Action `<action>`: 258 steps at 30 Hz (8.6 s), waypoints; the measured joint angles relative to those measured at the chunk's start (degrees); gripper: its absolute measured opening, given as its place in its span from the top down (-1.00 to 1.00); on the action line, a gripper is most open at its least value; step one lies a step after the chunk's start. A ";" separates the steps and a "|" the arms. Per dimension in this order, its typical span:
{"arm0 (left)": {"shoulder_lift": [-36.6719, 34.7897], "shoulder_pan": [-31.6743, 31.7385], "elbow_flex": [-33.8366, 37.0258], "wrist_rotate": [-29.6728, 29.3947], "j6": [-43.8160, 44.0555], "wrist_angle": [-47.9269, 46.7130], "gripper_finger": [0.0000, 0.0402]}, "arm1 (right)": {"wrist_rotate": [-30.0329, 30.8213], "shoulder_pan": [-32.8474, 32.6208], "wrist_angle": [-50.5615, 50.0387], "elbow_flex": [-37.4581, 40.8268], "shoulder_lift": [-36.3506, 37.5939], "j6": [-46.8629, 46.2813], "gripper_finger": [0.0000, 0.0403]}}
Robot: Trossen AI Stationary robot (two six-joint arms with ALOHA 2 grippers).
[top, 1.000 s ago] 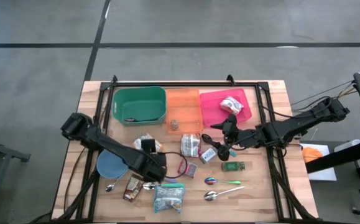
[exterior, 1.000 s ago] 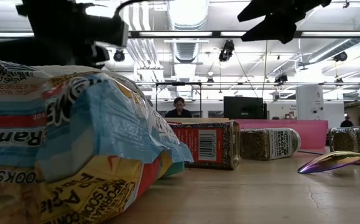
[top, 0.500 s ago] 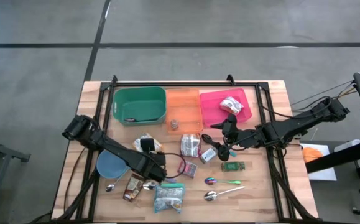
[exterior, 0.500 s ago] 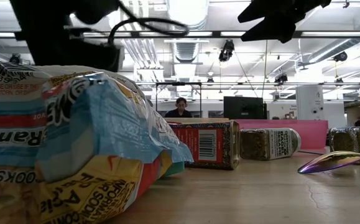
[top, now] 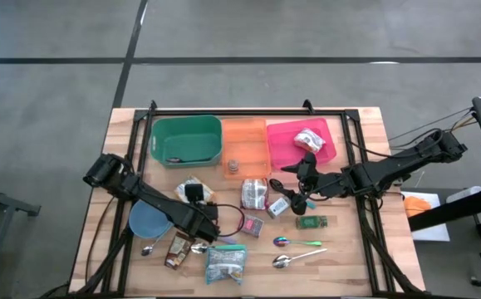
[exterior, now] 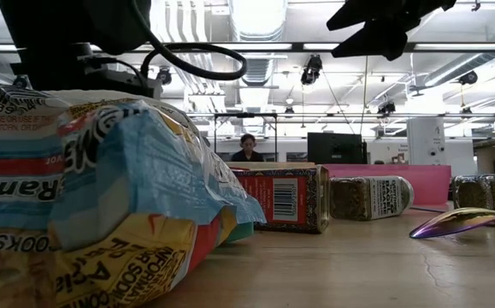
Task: Pick & Place Food Item
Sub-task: Put the yellow noodle pack into the pink bin
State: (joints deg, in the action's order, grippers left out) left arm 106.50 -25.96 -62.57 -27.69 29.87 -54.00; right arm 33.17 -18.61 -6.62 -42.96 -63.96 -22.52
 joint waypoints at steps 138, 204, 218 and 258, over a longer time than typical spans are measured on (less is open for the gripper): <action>-25.77 1.31 -7.54 20.80 -38.14 36.36 0.99 | -28.72 -2.75 20.75 -22.29 -30.51 45.22 0.40; -46.34 1.36 3.02 0.03 1.64 11.44 -0.39 | 3.91 23.98 -38.30 -22.29 -12.68 4.59 0.55; -46.33 1.36 3.02 0.03 1.49 9.07 -0.39 | 7.36 35.37 -41.56 -22.08 -17.44 16.20 0.55; -46.29 1.42 4.85 0.20 2.14 8.92 -0.39 | 2.97 41.88 -46.99 -21.36 -38.53 25.93 0.37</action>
State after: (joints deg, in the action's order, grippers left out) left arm 60.20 -24.53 -57.71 -27.49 32.01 -45.08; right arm 36.14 23.27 -53.61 -64.32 -102.50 3.40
